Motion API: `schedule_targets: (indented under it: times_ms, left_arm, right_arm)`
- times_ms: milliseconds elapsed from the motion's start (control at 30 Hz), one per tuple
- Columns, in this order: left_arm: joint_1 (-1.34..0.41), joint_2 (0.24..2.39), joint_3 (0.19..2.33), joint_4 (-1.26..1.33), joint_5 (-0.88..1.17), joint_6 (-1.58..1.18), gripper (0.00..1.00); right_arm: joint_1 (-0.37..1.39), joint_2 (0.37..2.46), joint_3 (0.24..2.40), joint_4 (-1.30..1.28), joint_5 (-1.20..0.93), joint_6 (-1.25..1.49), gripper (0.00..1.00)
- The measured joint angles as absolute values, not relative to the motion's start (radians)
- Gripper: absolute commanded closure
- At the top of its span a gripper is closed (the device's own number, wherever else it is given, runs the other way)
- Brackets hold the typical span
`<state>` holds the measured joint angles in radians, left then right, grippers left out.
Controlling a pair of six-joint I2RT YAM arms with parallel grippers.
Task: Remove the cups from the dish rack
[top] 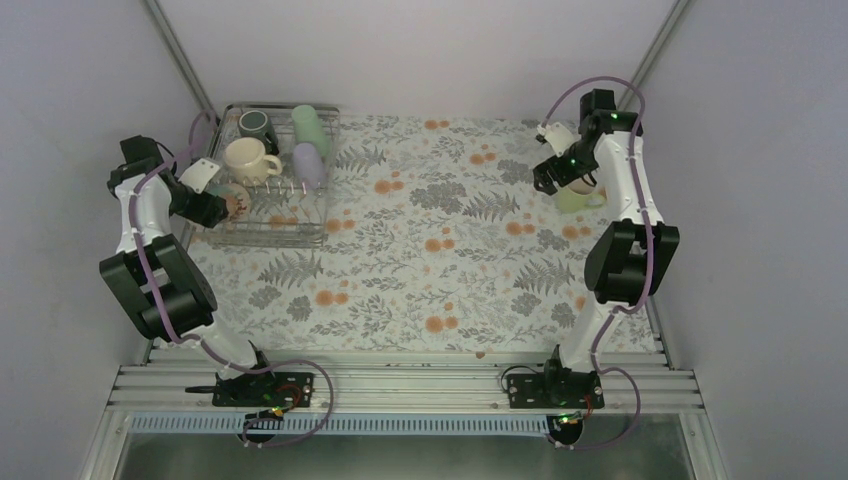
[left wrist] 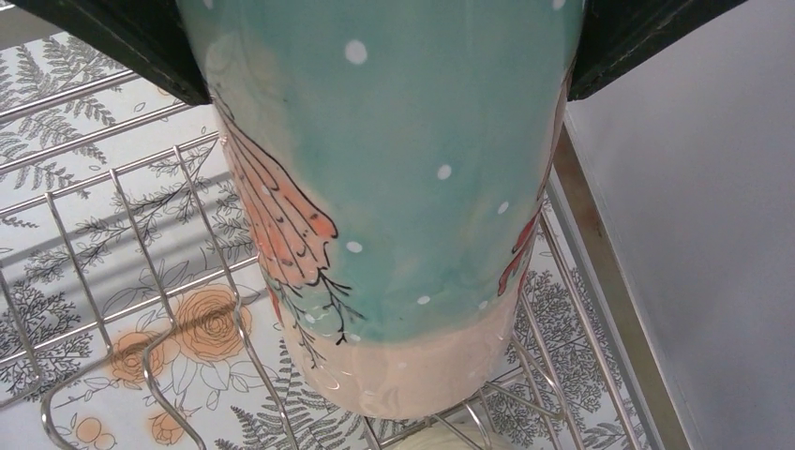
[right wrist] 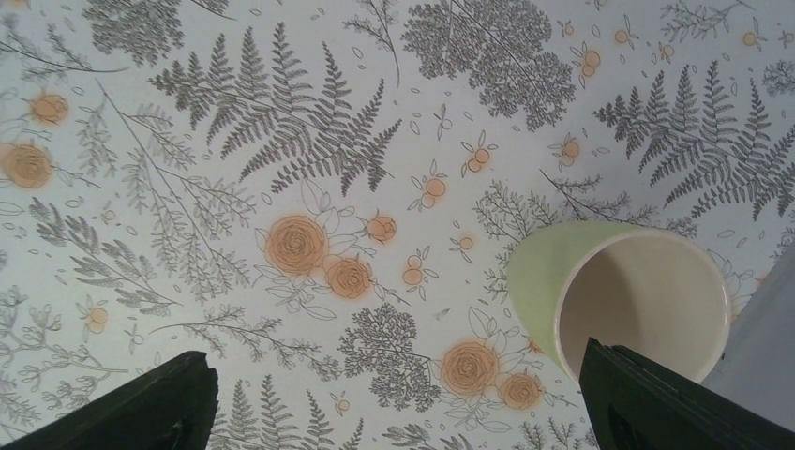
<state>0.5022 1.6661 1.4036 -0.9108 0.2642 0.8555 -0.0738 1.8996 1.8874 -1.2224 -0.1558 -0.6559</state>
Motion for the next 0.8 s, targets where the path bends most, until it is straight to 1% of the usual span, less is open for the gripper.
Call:
schedule_targets:
  times_ms: [167, 400, 533, 633, 800]
  left_arm:
    - [0.502, 1.677, 1.481, -0.994, 0.276, 0.856, 0.49]
    - [0.498, 1.675, 1.739, -1.200, 0.347, 0.857, 0.48]
    - [0.472, 1.668, 1.843, -1.259, 0.405, 0.853, 0.48]
    - [0.427, 1.655, 1.861, -1.277, 0.443, 0.844, 0.48]
    - [0.319, 1.654, 1.860, -1.281, 0.492, 0.800, 0.48]
  right_arm:
    - [-0.062, 1.891, 1.928, -1.249, -0.188, -0.654, 0.00]
    - [-0.003, 1.878, 2.049, -1.265, -0.266, -0.639, 0.00]
    - [0.042, 1.881, 2.093, -1.275, -0.333, -0.621, 0.00]
    - [0.062, 1.890, 2.140, -1.280, -0.424, -0.617, 0.00]
    - [0.084, 1.932, 2.212, -1.279, -0.645, -0.616, 0.00]
